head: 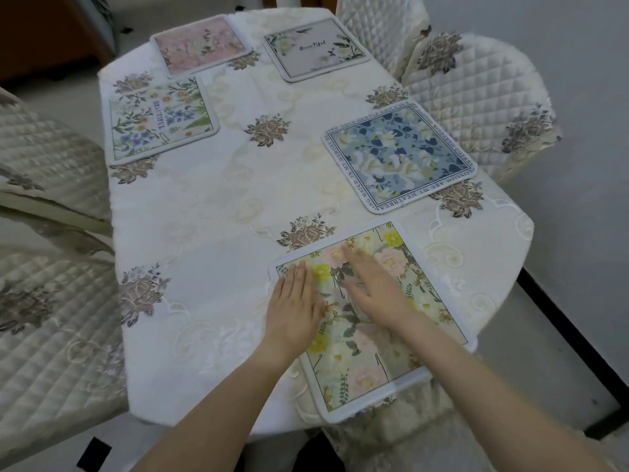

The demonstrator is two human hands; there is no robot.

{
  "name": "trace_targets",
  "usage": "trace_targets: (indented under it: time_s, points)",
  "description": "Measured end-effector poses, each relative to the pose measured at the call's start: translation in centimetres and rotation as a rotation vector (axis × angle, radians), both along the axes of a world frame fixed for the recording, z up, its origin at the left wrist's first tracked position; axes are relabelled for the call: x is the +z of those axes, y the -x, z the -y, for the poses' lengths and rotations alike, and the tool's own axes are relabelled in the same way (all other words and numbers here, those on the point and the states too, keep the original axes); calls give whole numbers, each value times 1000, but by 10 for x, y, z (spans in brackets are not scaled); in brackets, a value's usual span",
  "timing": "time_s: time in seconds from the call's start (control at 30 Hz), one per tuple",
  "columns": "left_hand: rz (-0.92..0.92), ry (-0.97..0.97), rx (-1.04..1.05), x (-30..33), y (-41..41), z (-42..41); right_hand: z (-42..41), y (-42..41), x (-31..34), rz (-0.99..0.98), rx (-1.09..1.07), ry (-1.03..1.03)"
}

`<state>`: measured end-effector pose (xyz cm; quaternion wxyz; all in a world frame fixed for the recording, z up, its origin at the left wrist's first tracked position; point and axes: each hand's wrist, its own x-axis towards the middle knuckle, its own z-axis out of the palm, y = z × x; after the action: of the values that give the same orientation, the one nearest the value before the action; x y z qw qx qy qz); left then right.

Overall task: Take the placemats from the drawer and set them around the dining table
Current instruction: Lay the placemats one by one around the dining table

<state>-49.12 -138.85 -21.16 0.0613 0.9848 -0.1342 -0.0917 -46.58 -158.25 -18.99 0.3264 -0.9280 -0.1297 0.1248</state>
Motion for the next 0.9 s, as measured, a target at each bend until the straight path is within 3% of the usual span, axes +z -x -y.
trace_targets:
  time_s: [0.1, 0.3, 0.5, 0.73, 0.9]
  points:
    - [19, 50, 16, -11, -25, 12, -50, -15, -6, 53, 64, -84]
    - [95, 105, 52, -35, -37, 14, -57, -31, -47, 198, 183, 155]
    - [88, 146, 82, -36, -37, 11, -18, -48, -53, 219, 124, 366]
    - [103, 170, 147, -36, -29, -20, 50, -64, -50, 180, 5, 410]
    - [86, 50, 107, -32, -29, -24, 50, -62, -49, 173, 10, 422]
